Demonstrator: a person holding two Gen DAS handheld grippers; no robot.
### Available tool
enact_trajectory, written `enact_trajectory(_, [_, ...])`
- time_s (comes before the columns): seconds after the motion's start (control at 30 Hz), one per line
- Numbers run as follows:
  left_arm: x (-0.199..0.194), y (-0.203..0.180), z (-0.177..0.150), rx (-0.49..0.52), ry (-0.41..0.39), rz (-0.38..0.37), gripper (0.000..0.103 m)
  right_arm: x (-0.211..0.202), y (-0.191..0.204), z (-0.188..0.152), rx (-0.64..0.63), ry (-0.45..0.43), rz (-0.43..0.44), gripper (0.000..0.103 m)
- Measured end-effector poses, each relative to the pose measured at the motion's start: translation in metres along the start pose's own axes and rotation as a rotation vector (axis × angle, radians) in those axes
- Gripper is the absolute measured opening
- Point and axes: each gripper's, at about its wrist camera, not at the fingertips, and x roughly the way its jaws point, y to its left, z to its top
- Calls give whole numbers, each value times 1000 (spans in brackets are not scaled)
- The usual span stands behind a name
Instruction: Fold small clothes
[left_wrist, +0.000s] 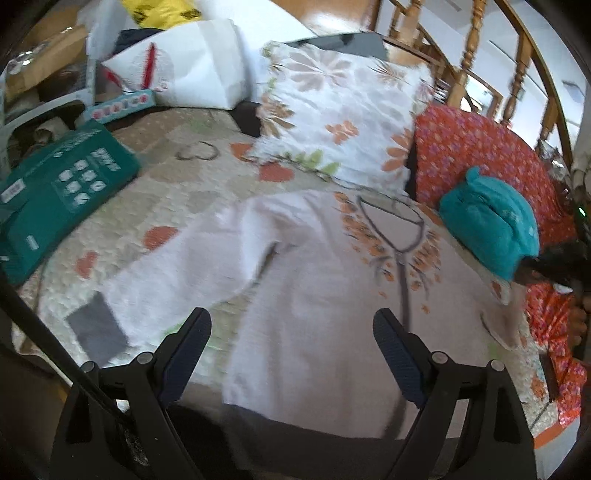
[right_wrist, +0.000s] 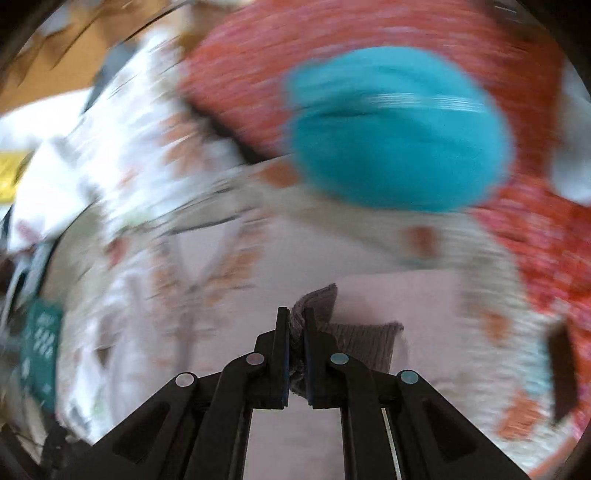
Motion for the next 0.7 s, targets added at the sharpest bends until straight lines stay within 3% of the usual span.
enact_trajectory(0.13, [-8, 43, 4, -61, -17, 29, 89, 60, 105, -6, -135, 74, 101, 7])
enact_trajectory(0.27, [-10, 86, 5, -129, -18, 65, 89, 122, 190, -9, -206, 140, 149, 7])
enact_trajectory(0.43, [-7, 121, 3, -185, -7, 81, 89, 196, 256, 1, -225, 205, 131, 7])
enact_trajectory(0.63, [1, 145, 3, -225, 13, 90, 89, 263, 296, -7, -239, 265, 114, 12])
enact_trajectory(0.7, [2, 152, 2, -240, 17, 88, 89, 268, 305, -5, -239, 248, 119, 14])
